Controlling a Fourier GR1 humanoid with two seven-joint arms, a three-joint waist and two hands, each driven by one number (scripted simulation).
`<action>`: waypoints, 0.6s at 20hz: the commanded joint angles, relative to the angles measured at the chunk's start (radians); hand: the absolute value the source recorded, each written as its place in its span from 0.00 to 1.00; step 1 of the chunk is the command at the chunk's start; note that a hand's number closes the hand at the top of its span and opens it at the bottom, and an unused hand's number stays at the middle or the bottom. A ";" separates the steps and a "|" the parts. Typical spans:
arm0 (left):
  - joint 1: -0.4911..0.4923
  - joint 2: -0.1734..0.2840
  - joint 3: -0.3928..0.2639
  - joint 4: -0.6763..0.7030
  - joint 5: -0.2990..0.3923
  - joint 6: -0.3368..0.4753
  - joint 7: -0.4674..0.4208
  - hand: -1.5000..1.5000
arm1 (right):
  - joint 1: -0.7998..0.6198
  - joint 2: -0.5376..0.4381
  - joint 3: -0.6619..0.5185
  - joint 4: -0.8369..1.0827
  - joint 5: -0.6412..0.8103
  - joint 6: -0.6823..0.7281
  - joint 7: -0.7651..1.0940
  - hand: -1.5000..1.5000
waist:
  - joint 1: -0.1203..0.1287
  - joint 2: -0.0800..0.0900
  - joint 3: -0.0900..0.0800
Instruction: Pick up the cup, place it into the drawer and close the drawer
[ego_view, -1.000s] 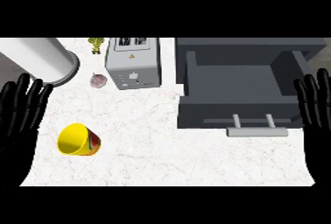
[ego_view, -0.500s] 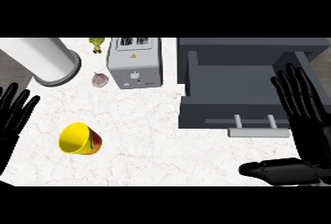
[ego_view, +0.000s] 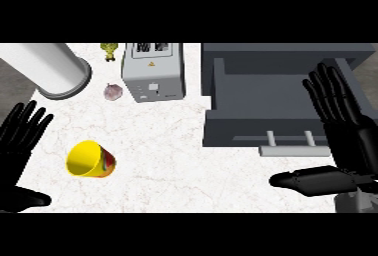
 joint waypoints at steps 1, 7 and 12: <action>0.003 -0.007 0.006 0.094 -0.084 -0.036 -0.079 0.00 | -0.089 -0.008 -0.033 0.079 -0.012 0.014 0.000 0.00 | 0.002 0.000 0.000; -0.078 0.009 0.028 0.328 -0.190 -0.031 -0.200 0.00 | -0.106 -0.025 -0.059 0.028 -0.020 0.020 0.036 0.00 | -0.001 -0.001 0.000; -0.116 0.043 0.028 0.608 -0.314 -0.075 -0.414 0.00 | -0.046 -0.009 -0.045 0.020 -0.008 0.028 0.006 0.00 | -0.005 0.000 0.000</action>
